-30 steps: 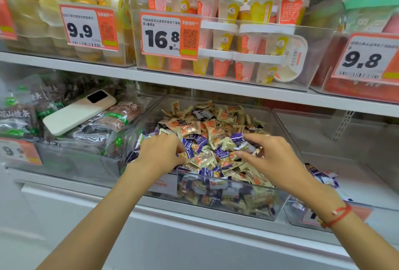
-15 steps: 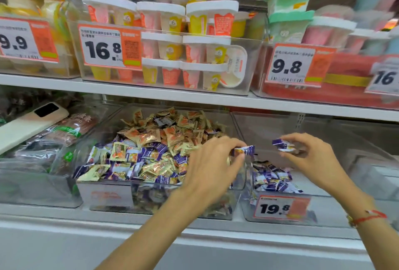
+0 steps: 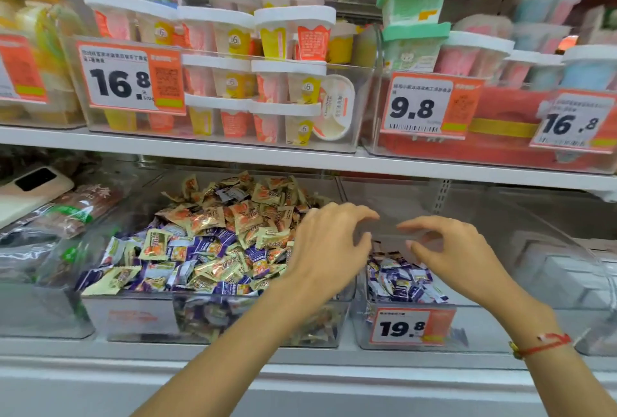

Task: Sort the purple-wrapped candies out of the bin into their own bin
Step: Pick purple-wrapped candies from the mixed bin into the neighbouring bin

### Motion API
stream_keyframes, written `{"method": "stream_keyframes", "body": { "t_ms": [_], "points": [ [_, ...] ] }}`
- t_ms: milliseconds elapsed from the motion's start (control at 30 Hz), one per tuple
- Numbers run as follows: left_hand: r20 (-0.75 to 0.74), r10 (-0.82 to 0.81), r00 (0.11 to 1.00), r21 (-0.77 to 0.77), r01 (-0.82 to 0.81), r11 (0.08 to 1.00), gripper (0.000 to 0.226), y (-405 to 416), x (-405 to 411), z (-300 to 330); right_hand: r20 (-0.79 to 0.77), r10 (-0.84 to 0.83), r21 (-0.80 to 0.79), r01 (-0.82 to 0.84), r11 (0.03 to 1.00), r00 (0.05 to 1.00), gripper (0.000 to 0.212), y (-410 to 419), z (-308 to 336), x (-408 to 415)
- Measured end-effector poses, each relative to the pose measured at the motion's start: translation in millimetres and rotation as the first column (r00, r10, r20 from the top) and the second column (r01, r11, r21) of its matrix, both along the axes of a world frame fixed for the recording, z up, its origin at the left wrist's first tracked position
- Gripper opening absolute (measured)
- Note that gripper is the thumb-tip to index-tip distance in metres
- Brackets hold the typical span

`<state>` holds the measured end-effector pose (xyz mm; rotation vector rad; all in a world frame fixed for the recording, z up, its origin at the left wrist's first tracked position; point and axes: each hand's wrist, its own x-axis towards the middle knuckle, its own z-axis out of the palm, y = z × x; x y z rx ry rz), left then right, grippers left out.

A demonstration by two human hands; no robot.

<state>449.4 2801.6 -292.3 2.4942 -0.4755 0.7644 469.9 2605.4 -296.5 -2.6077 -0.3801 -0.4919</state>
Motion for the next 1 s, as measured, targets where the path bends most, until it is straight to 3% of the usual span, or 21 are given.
{"method": "stream_keyframes", "body": {
  "t_ms": [133, 300, 433, 600, 700, 867, 1000],
  "points": [
    [0.026, 0.169, 0.985, -0.033, -0.168, 0.985, 0.026, 77, -32, 4, 0.101, 0.149, 0.114, -0.16, 0.981, 0.984, 0.009, 45, 7, -20],
    [-0.09, 0.463, 0.882, -0.034, -0.468, 0.883, 0.03, 184, -38, 2, -0.001, 0.383, 0.046, -0.383, 0.923, 0.924, 0.016, 123, 2, -26],
    [-0.25, 0.46, 0.852, 0.184, -0.424, 0.887, 0.043, 219, -33, -19, -0.021, 0.493, -0.072, -0.493, 0.867, 0.87, 0.026, 187, -2, -6],
    [-0.258, 0.452, 0.854, 0.474, -0.296, 0.829, 0.043, 228, -21, -38, -0.268, 0.484, -0.36, -0.553, 0.752, 0.833, 0.048, 256, -18, 33],
    [-0.189, 0.49, 0.851, 0.43, -0.377, 0.82, 0.035, 230, -16, -38, -0.246, 0.469, -0.465, -0.528, 0.711, 0.848, 0.046, 268, -26, 38],
    [-0.094, 0.526, 0.845, 0.312, -0.477, 0.822, 0.023, 229, -16, -37, -0.186, 0.55, -0.388, -0.575, 0.72, 0.814, 0.023, 251, -19, 33],
    [-0.179, 0.423, 0.888, 0.208, -0.385, 0.899, 0.018, 230, -16, -35, -0.12, 0.569, -0.38, -0.568, 0.73, 0.813, 0.021, 220, -12, 28]
  ]
}}
